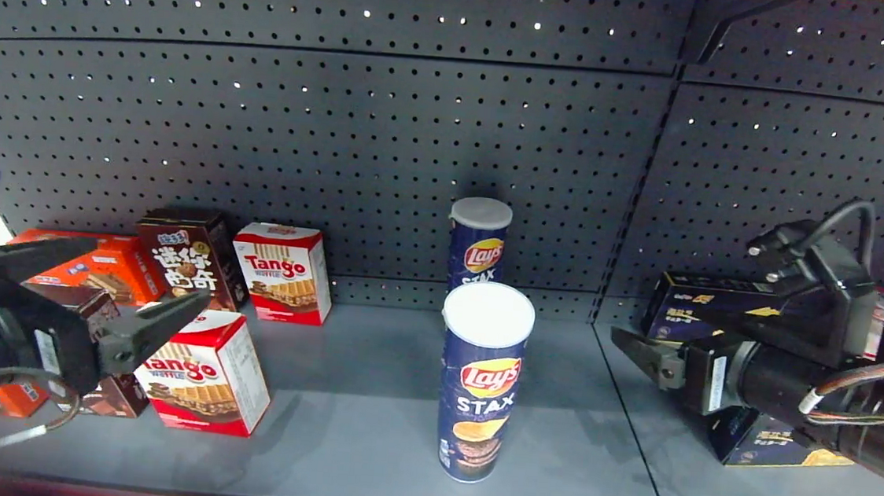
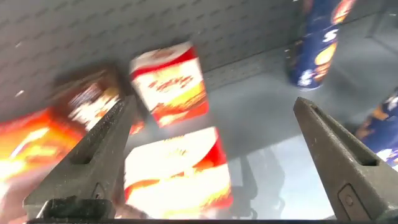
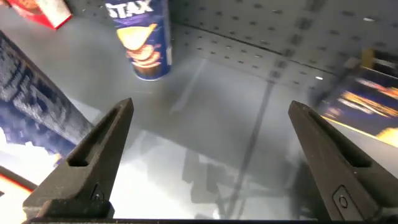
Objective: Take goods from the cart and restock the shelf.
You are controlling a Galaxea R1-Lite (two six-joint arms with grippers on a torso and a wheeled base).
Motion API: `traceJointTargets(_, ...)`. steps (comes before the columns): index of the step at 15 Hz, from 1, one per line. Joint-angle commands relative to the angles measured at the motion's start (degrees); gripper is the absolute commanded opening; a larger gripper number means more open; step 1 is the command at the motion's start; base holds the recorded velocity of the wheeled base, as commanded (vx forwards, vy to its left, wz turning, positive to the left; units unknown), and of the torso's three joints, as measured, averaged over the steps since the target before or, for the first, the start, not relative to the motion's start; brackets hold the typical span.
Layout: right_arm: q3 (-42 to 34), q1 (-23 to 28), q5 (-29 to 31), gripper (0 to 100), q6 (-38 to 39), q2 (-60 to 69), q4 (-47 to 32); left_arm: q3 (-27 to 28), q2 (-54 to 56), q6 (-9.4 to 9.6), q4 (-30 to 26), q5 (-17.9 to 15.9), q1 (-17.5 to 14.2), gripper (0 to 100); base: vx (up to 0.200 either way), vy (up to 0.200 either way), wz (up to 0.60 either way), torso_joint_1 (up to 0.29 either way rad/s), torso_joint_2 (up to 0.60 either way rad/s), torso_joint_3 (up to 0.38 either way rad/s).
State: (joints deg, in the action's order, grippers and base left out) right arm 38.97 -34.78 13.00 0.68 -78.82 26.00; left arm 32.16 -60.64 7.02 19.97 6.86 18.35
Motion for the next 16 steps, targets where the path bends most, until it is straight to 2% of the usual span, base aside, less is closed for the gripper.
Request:
traceJointTargets(1,-4.43,3.58,-0.95,100,-0.07,7.55,0.10,-5.09,7.90,-0.78,-0.19,-0.80,-4.02,100,0.000,0.000,0.00,0.000,0.00,0.000)
traceJointTargets(3,-7.95,7.01,-1.13,100,-0.16,13.26,-0.07,-9.13,12.65,-0.78,-0.28,-2.21,-9.03,100,0.000,0.000,0.00,0.000,0.00,0.000)
traceJointTargets(6,-11.64,12.81,-2.18,100,-0.33,20.38,-0.07,-12.73,17.66,-0.87,-0.37,-2.38,-12.02,100,0.000,0.000,0.00,0.000,0.00,0.000)
traceJointTargets(7,-14.45,17.03,-3.50,100,-0.33,23.98,-0.07,-15.20,20.47,-0.87,-0.63,-2.38,-13.60,100,0.000,0.000,0.00,0.000,0.00,0.000)
traceJointTargets(9,-19.29,22.30,-4.47,100,-0.24,31.10,-0.34,-19.50,25.13,-0.87,-0.63,-1.85,-16.06,100,0.000,0.000,0.00,0.000,0.00,0.000)
traceJointTargets(12,-25.97,28.89,-4.38,100,-0.07,39.19,-0.78,-23.11,29.43,-0.96,-0.72,1.13,-16.50,100,0.000,0.000,0.00,0.000,0.00,0.000)
traceJointTargets(13,-26.84,29.51,-4.38,100,-0.07,40.33,-0.87,-23.72,30.05,-0.96,-0.72,1.31,-16.50,100,0.000,0.000,0.00,0.000,0.00,0.000)
traceJointTargets(16,-29.39,30.82,-4.21,100,-0.24,49.21,-7.19,-29.96,36.64,-0.78,-0.72,1.31,-16.41,100,0.000,0.000,0.00,0.000,0.00,0.000)
